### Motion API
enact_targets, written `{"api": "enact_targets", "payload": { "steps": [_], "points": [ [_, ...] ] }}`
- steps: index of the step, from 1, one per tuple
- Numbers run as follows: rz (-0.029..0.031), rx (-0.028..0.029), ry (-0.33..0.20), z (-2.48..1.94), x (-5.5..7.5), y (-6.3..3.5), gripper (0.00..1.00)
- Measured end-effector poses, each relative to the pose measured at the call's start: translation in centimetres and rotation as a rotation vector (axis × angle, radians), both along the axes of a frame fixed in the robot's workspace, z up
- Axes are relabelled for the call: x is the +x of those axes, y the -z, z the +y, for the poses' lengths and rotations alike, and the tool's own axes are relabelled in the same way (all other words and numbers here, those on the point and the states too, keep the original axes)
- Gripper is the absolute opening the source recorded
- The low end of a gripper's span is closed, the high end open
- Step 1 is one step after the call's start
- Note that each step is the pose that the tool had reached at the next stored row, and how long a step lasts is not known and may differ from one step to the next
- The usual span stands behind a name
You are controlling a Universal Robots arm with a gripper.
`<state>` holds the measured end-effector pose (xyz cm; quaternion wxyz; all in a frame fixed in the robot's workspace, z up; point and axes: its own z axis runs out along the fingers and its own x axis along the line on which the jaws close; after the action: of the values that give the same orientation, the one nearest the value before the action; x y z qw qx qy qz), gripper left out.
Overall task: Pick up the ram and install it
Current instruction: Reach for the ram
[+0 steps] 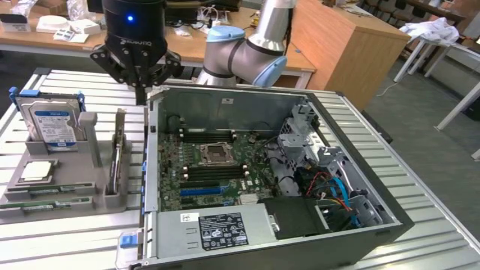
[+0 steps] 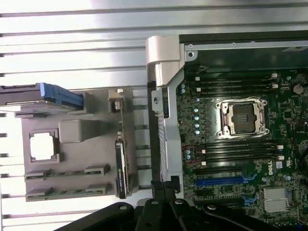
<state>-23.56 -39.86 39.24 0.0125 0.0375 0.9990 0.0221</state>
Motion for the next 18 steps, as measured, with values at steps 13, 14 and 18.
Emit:
{"api": "enact_targets", "payload": {
  "steps": [13, 14, 18],
  "points": [
    [-0.0001, 0.0001, 0.0, 0.0, -3.0, 0.05, 0.11],
    [-0.0001, 0.0, 0.0, 0.0, -3.3, 0.05, 0.11],
    [0.0, 0.0, 0.0, 0.01, -4.4, 0.07, 0.11]
  ]
}}
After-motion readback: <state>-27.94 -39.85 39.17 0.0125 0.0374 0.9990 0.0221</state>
